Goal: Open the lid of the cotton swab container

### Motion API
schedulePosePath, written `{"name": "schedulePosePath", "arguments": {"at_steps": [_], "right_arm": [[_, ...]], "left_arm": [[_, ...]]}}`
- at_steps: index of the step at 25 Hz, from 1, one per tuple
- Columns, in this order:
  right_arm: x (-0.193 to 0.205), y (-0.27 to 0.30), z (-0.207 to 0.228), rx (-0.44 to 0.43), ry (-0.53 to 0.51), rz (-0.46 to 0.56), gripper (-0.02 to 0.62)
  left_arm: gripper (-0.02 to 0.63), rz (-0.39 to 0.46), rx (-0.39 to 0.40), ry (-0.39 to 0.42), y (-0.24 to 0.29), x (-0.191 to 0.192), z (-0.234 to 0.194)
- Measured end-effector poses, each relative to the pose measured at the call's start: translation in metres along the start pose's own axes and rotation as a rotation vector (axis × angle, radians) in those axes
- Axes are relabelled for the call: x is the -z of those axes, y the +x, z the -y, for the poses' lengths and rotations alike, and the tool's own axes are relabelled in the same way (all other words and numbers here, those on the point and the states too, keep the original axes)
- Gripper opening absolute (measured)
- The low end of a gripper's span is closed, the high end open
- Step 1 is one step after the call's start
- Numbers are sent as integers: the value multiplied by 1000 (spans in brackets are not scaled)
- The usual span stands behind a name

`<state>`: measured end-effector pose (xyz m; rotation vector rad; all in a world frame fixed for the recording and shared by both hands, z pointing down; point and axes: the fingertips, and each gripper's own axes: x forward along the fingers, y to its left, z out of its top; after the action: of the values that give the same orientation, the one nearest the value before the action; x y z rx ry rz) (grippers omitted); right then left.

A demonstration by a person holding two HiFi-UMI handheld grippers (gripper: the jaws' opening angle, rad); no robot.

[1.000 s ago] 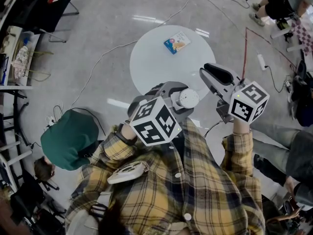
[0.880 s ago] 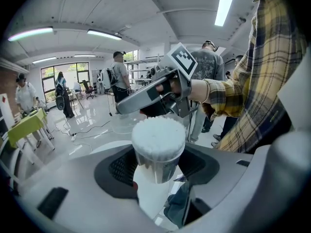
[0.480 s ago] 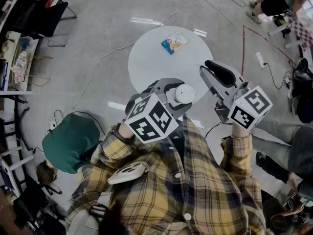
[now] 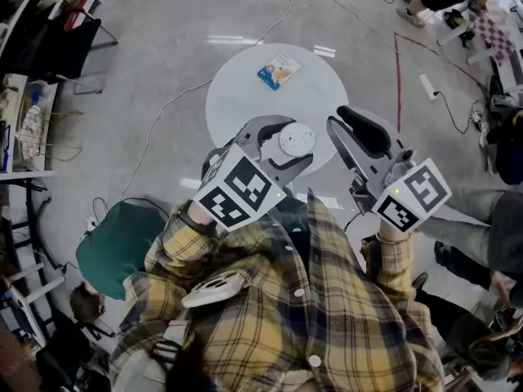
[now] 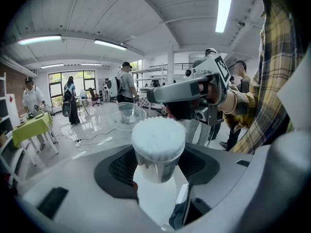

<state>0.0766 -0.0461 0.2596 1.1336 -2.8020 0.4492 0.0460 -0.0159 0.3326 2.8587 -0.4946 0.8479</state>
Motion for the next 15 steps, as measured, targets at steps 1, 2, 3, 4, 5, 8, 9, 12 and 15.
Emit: {"name": "schedulePosePath", "arguments": {"at_steps": [1, 2, 3, 4, 5, 8, 9, 12, 15], "right_arm": [[3, -1, -2, 7, 0, 0, 97], [6, -2, -4, 11, -2, 0, 97], [9, -2, -6, 15, -6, -1, 97], [12, -3, -9, 19, -9, -3, 97], [15, -3, -10, 24, -10, -4, 95], [21, -5, -12, 42, -4, 1, 77], [23, -6, -12, 49, 0, 4, 74], [28, -8, -13, 66, 2, 12, 53], [29, -12, -16, 72, 5, 16, 39]], "left_arm": [[264, 0, 1, 6, 0, -1, 0], [264, -1, 0, 13, 0, -1, 0], [264, -2, 0, 19, -1, -1, -1], [264, -4, -1, 24, -1, -1, -1], [264, -5, -2, 29, -2, -1, -1], [264, -2, -6, 33, -2, -1, -2], [264, 1, -8, 32, -2, -1, -3], [264, 2, -12, 33, -4, 4, -3], [264, -7, -7, 31, -7, 6, 0]]}}
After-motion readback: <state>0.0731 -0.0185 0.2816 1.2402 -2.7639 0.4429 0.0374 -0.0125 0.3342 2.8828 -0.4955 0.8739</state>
